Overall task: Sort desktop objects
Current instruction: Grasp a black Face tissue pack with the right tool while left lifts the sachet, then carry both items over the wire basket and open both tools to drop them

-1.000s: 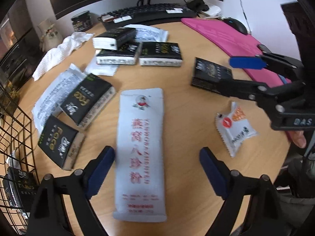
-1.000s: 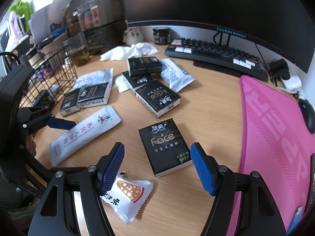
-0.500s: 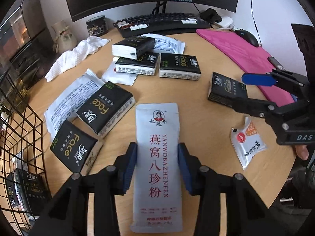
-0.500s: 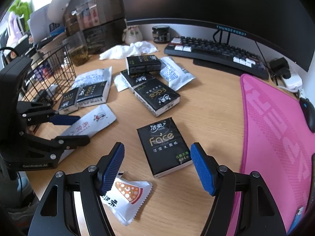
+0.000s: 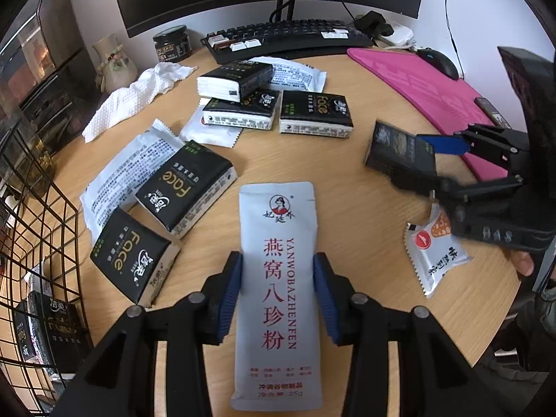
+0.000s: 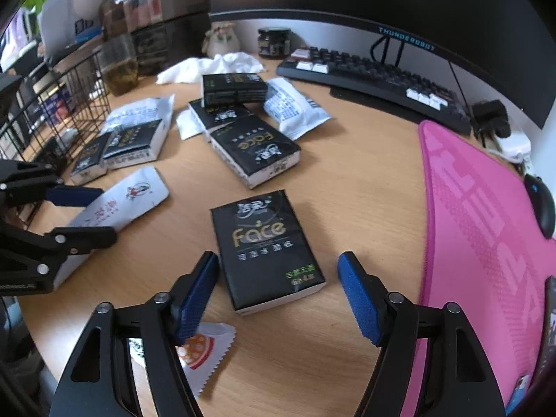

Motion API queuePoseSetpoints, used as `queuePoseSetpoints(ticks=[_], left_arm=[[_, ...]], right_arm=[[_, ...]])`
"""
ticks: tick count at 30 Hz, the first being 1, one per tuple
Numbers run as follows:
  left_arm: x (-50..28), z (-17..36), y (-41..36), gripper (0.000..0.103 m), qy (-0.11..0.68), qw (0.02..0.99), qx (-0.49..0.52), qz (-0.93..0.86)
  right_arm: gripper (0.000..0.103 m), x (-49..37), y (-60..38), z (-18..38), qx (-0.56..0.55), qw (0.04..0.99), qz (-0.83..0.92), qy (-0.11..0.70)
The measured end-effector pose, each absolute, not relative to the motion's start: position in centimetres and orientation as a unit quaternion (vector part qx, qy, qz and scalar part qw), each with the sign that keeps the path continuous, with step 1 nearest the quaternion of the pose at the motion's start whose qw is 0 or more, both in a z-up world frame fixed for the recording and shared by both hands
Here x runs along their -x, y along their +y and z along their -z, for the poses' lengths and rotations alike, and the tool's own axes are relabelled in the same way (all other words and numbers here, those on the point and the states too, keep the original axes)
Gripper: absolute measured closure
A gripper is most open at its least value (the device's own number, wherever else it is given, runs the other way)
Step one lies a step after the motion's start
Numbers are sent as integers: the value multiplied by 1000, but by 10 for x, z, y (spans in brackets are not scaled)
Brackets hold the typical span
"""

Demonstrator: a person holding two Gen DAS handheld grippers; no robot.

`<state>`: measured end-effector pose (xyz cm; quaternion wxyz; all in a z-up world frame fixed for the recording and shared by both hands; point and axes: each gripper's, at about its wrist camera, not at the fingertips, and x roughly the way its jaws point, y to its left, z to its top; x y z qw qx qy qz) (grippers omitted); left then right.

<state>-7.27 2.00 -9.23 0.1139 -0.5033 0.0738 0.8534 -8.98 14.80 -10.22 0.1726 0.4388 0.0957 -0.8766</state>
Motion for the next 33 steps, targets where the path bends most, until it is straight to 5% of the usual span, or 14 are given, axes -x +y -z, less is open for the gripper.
queuePoseSetpoints(ticks=[21,33], left_arm=[[62,73,16,59,76,87,480,-870],[10,-21,-21,62,41,45,375,-925]], right_arm=[[55,76,141,74,-414,199,886,65],[55,61,98,18,-362,239,898,76]])
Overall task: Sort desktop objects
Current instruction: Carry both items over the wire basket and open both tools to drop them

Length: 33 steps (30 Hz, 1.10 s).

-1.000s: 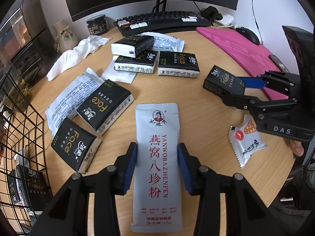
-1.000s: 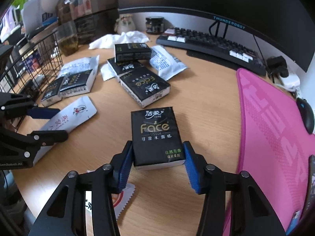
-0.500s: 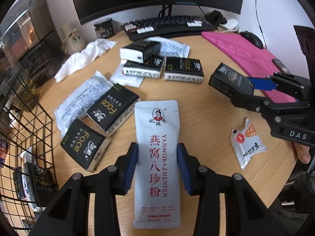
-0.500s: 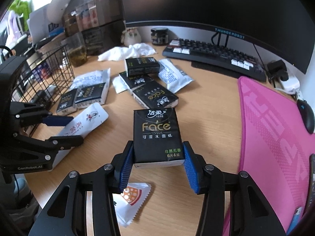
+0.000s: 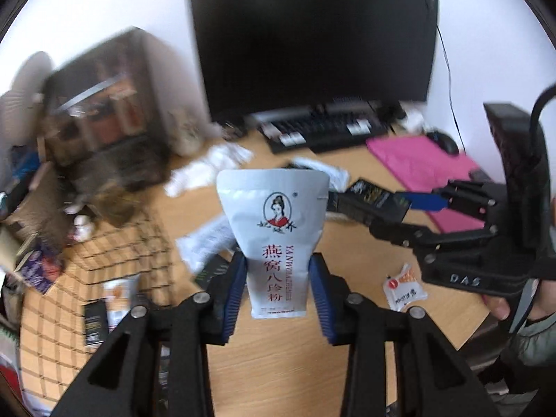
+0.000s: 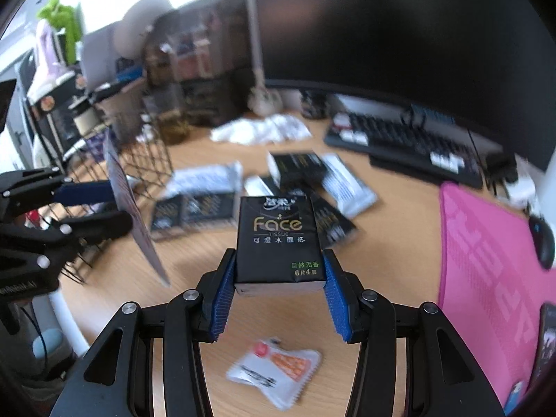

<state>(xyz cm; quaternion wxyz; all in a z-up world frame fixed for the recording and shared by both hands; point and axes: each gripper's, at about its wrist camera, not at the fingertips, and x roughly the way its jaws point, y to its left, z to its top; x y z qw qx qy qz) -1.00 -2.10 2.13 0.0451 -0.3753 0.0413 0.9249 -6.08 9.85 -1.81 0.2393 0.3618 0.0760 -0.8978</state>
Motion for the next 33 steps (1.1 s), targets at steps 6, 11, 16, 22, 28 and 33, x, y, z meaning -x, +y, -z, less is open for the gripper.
queuePoseSetpoints(ticks=[6,11,16,22,28,33], left_arm=[[-23,-57,-76,62,15,-16,338,-941],[-41,-62,-125,98,-5,-80,335,-939],[-50,-57,-163,98,-31,-113,343,-932],[-55,-43,-189,98,-56,-123,356,-925],[-60,-37,-187,72,-53,-121,361,-923],[-65,-45,-179,28,-47,-117,339,-932]], right_arm=[[55,49,30,-19,-320,302,892,99],[55,38,-42,-38,-299,369,871,125],[55,31,-96,-37,-296,408,852,140],[55,35,-125,-19,-317,424,837,142],[39,26,-140,-15,-303,434,833,160],[34,24,-136,-15,-304,437,833,154]])
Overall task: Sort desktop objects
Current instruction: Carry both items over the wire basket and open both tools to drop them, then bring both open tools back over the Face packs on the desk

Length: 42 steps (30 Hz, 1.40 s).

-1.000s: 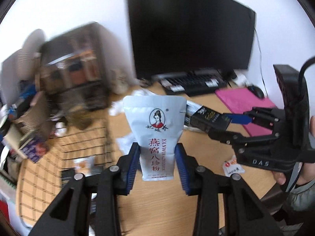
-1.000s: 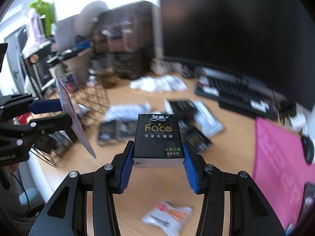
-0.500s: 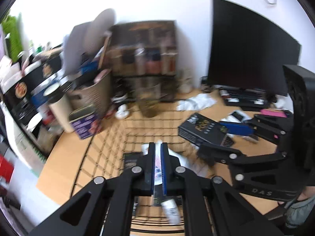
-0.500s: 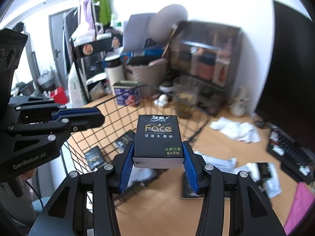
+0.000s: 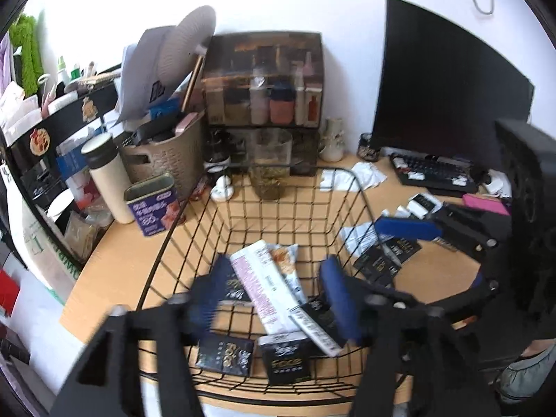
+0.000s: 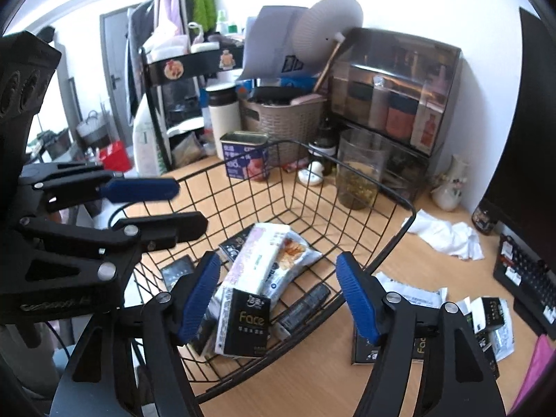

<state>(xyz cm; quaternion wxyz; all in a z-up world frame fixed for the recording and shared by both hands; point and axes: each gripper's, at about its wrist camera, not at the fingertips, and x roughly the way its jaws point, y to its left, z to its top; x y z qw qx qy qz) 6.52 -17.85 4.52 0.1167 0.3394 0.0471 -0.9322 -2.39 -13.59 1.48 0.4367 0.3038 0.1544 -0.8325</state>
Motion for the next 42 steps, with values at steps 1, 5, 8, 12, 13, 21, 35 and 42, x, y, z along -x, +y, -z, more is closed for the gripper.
queuePoseSetpoints(ticks=[1,5,8,12,13,21,35,42], left_arm=[[-66,-47,-175,23,43,112,-331,936],[-61,-49,-165,15,33,116,-317,941],[-57,-51,-149,15,-7,137,-287,948],[-54,-52,-118,15,-52,143,-232,961],[-51,-51,-110,15,-39,102,-231,967],[-9,-28,-54,14,13,-69,-305,950],[65,53,-23,14,39,-41,-416,908],[80,80,-37,14,45,-21,-435,899]], right_arm=[[34,24,-134,-15,-304,436,833,153],[34,23,-118,-18,-299,422,842,150],[34,25,-101,-19,-294,405,855,140],[34,32,-59,-21,-293,365,876,115],[34,34,-48,-21,-295,355,880,112],[34,44,49,-1,-330,268,901,83],[34,67,130,45,-388,214,894,70],[34,81,120,61,-400,226,884,86]])
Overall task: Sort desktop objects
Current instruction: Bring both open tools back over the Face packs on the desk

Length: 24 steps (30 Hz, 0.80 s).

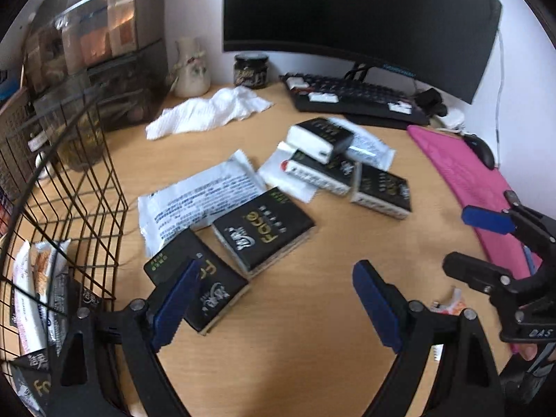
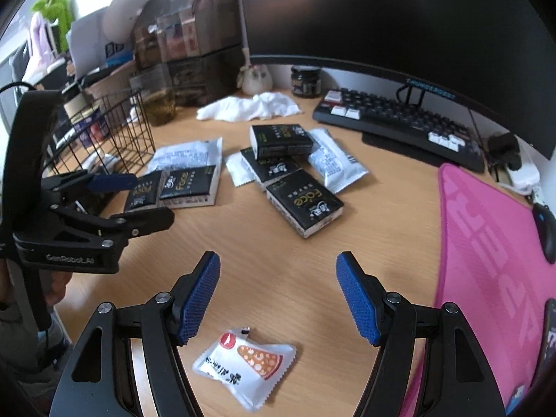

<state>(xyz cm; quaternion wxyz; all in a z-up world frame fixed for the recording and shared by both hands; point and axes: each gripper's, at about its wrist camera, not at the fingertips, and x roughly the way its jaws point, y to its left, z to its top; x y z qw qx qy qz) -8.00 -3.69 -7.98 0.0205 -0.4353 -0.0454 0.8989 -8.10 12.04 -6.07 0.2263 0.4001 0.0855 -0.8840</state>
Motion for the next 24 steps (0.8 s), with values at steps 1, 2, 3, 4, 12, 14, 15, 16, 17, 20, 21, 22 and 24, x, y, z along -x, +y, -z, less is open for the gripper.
queuePoseSetpoints(ticks=[1,2,3,4,12,14,15,16,17,20,21,22,24], left_arm=[[83,84,-39,14,-49,17,441,-896],[84,88,-40,13,-50,20,441,-896],[84,89,-40,13,-46,25,437,-898],[85,89,-38,13,-45,34,439,-897],[81,82,-18,12,-67,141,439,-885],[79,76,-18,12,-61,132,432,-890],[78,74,-21,12,-52,107,427,-897],[79,73,-25,12,-47,82,423,-901],[80,74,-29,12,-47,68,422,-903],[85,79,-38,12,-48,38,428,-901],[86,81,-41,12,-46,31,429,-901],[87,84,-43,12,-42,19,430,-902],[91,91,-47,12,-45,6,431,-901]], right_arm=[[34,83,118,62,-400,229,883,88],[34,85,116,63,-401,231,882,89],[34,86,115,64,-401,232,882,89],[34,88,114,65,-401,234,881,88],[34,95,119,66,-404,228,882,82],[34,95,121,64,-401,226,884,80],[34,95,122,63,-400,226,885,79],[34,95,122,62,-400,226,885,78],[34,95,122,62,-399,227,885,78],[34,95,120,65,-402,230,883,81],[34,95,119,67,-403,232,881,82],[34,95,118,68,-404,234,880,83],[34,94,117,69,-404,236,880,84]])
